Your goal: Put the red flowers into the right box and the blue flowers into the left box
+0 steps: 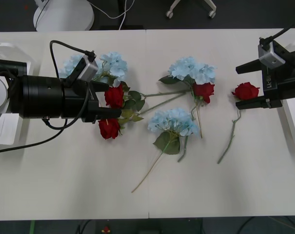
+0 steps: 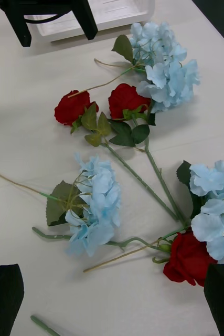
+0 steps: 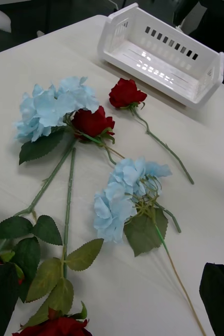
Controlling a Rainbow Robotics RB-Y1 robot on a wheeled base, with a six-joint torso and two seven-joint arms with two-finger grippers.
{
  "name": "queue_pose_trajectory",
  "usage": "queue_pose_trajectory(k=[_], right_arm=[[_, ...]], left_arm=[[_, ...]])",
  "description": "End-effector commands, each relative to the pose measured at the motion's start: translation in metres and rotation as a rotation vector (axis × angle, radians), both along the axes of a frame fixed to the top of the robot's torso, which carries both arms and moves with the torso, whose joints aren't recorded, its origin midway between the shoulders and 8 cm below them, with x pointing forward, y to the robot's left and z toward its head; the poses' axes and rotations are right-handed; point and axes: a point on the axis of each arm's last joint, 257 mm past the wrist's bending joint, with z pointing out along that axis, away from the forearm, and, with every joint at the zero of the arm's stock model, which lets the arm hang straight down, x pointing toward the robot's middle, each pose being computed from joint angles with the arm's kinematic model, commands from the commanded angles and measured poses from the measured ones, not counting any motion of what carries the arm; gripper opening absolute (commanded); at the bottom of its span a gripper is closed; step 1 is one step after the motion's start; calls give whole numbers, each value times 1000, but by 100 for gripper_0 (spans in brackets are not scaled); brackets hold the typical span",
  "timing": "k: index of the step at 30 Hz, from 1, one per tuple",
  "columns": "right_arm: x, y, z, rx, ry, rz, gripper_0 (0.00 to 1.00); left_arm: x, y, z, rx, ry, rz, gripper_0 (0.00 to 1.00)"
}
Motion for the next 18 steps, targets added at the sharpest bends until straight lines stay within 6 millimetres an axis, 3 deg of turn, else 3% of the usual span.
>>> queue_pose_trajectory(k=[1,4,10,18], right_arm=[[-2,-2,1,-3,9,-3,100],[-2,-2,1,-3,9,-3,100],[-2,-2,1,-3,9,-3,100],[-2,-2,1,-3,9,-3,100]], left_arm=[[-4,11,-1,-24,27,32,100],[-2,14,10,-46,22,40,100],[14,41,28,-93,96,145,100],[48,81,32,-122,453,512,100]])
